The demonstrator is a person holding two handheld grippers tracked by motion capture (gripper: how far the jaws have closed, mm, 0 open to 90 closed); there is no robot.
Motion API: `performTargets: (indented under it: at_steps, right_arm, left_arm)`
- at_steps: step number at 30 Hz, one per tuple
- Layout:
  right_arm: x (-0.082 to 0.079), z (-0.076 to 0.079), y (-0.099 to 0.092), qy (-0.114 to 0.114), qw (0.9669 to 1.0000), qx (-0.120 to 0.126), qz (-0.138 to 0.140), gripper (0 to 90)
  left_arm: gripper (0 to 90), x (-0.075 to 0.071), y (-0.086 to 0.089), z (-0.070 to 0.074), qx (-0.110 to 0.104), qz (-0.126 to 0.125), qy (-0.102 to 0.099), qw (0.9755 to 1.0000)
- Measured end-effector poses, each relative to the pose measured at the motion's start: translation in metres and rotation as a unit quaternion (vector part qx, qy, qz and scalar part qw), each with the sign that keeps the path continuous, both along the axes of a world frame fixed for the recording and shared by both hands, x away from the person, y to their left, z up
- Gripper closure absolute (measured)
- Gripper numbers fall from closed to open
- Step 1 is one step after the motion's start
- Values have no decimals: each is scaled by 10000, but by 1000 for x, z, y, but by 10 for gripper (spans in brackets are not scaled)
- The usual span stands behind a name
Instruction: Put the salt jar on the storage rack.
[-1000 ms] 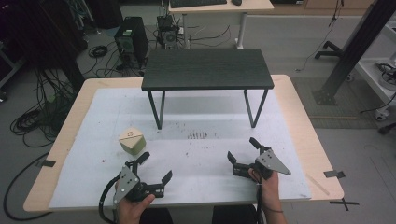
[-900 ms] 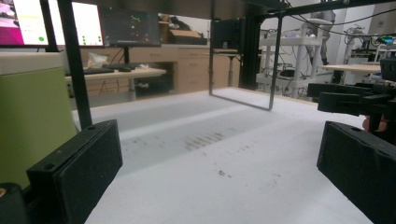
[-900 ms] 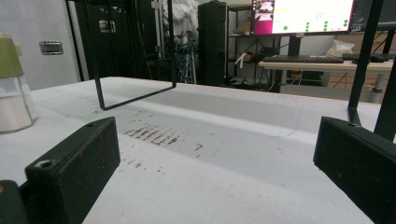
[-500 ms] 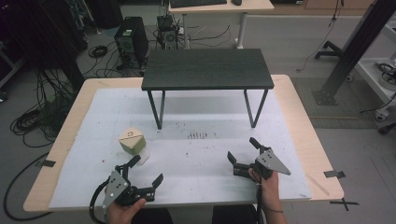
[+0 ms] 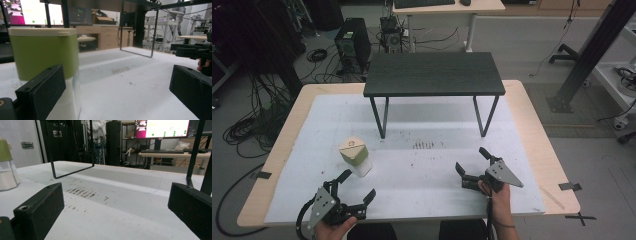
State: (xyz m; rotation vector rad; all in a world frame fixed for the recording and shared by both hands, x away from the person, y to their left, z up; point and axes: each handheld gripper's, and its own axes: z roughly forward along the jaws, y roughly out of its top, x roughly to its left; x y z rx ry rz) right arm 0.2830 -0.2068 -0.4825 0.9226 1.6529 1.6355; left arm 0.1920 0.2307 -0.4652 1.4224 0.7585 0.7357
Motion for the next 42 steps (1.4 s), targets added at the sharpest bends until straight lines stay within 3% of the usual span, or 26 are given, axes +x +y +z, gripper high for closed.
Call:
performTargets:
  at_steps: [16, 26, 42]
  right_arm:
    - [0, 0, 0, 2, 10000, -3, -1, 1]
    - [0, 0, 0, 7, 10000, 3, 1, 1]
    - [0, 0, 0, 1, 10000, -11, 0, 1]
  left_arm:
    - [4, 0, 20, 0, 10, 41, -27, 10000]
    - [2, 7, 36, 0, -15, 113, 14, 9999]
    - [2, 15, 48, 0, 17, 214, 28, 9998]
